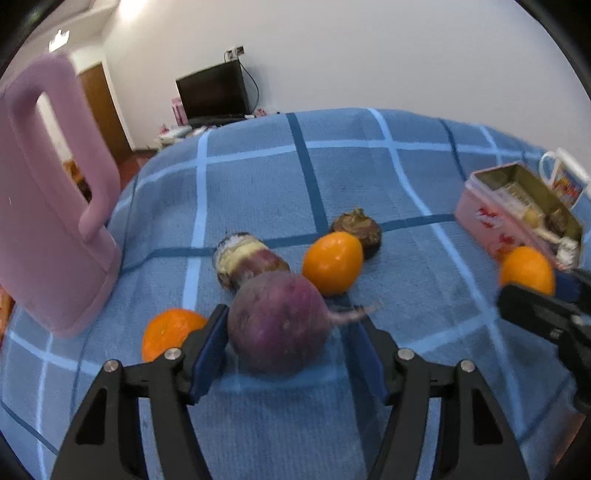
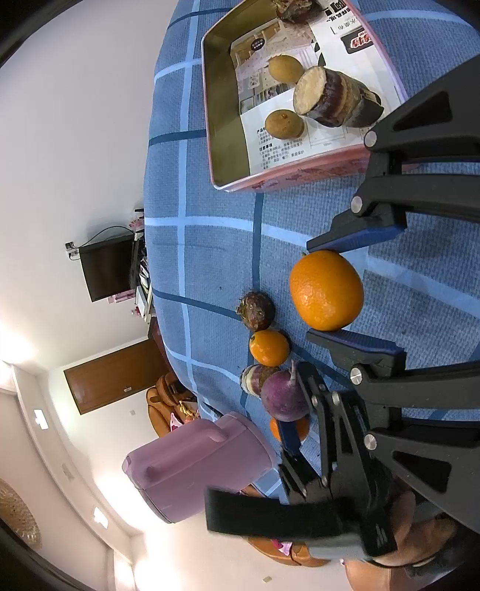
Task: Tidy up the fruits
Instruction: 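Grasp the purple turnip with the left tool while the right tool holds the orange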
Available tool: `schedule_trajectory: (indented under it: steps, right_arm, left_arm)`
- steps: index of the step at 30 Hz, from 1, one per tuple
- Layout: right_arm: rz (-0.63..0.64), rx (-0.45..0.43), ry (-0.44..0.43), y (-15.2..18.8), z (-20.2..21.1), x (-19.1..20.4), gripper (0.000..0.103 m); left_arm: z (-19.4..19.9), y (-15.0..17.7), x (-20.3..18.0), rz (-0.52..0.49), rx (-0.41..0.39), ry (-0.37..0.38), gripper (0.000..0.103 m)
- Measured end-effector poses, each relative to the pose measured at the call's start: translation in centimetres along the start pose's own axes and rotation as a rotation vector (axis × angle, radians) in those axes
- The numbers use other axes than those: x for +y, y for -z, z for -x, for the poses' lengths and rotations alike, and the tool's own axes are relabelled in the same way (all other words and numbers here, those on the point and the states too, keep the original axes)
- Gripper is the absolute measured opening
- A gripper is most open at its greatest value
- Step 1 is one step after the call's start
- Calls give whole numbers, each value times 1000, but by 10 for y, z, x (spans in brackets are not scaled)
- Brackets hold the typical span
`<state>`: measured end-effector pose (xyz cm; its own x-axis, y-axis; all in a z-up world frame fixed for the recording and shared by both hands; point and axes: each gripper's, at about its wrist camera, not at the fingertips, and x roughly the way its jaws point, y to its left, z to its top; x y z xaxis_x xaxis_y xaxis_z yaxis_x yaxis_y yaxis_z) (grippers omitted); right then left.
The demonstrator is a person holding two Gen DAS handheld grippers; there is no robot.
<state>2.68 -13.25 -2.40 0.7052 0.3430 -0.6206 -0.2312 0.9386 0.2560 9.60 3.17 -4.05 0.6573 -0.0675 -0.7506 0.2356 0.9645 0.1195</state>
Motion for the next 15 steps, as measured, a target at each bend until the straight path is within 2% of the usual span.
schedule_trajectory:
  steps: [3,6,10,15]
  right_arm:
    - [6,-8,11,0,1,0,43]
    - [11,-12,18,0,1,0,43]
    - [11,-22,12,-1,2,1,43]
    - [23,-58,-17,-3,8,3,43]
  left_arm:
    - [-2,-2,-1,1,-1,-1,66]
    - [-3,-2,5,31,-2,16,52]
    - [-1,1,8,46,-2,30,52]
    - [14,9,29,187,-75,106,52]
